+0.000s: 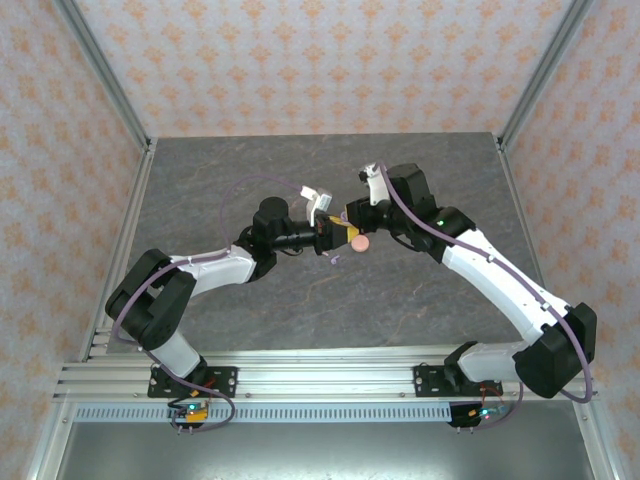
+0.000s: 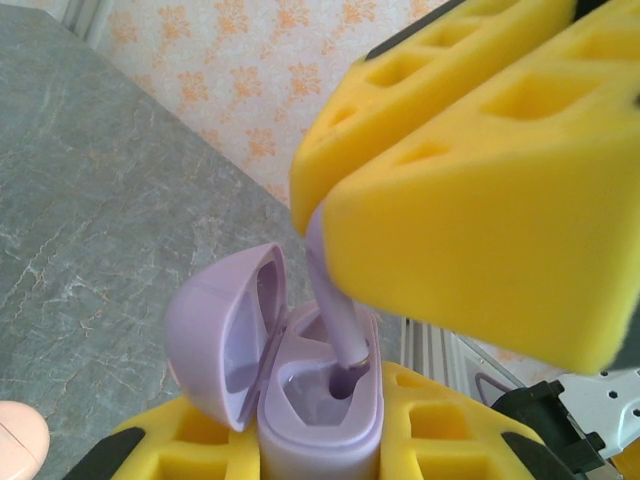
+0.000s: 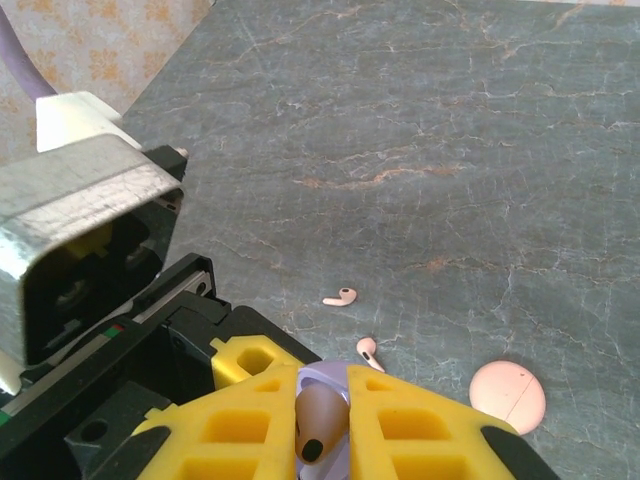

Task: Insert the wireless bluetooth earbuds into the charging case

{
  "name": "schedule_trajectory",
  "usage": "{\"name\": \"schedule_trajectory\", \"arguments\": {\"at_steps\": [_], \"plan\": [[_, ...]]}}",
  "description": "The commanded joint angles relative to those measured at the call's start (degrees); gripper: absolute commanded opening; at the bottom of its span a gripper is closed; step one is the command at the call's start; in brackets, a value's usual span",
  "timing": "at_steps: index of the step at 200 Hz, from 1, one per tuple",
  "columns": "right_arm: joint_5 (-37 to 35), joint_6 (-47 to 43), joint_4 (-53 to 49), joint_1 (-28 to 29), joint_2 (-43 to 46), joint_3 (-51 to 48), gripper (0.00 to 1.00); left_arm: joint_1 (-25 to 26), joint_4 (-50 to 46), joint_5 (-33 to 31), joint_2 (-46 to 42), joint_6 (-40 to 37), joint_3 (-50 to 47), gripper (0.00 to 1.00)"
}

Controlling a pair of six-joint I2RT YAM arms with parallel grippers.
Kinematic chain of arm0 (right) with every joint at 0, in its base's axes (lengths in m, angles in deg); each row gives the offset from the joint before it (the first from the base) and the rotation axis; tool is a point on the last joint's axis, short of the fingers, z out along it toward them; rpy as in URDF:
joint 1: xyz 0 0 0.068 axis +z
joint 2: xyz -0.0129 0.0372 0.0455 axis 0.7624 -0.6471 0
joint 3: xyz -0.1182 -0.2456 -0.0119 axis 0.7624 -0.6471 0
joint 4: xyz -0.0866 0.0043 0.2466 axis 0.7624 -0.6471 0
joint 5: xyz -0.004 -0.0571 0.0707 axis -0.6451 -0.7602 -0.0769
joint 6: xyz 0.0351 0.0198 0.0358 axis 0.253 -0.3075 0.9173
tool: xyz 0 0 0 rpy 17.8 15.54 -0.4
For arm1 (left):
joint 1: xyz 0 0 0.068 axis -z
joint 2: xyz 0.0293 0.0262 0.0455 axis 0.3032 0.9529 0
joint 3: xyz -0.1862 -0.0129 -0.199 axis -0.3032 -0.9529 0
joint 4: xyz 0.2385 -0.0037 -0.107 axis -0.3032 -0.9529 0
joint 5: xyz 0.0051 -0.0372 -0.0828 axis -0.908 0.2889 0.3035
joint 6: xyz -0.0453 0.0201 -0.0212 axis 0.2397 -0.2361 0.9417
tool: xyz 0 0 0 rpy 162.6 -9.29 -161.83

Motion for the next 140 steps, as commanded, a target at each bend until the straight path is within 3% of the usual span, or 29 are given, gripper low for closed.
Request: {"name": "schedule_trajectory", "arguments": {"at_steps": [1,140], "plan": [[-1.34,-1.15,0.08,0.37,0.7,-0.87,0.17,0.54,1.29,-0.17,-1.77,-0.1,1.8,0.0],[3.38,-0.89,-2.71,0.34,0.56,-1.1,0.19,0.54,-0.48,-1.83,-1.99,-0.52,2.8,0.0]]}}
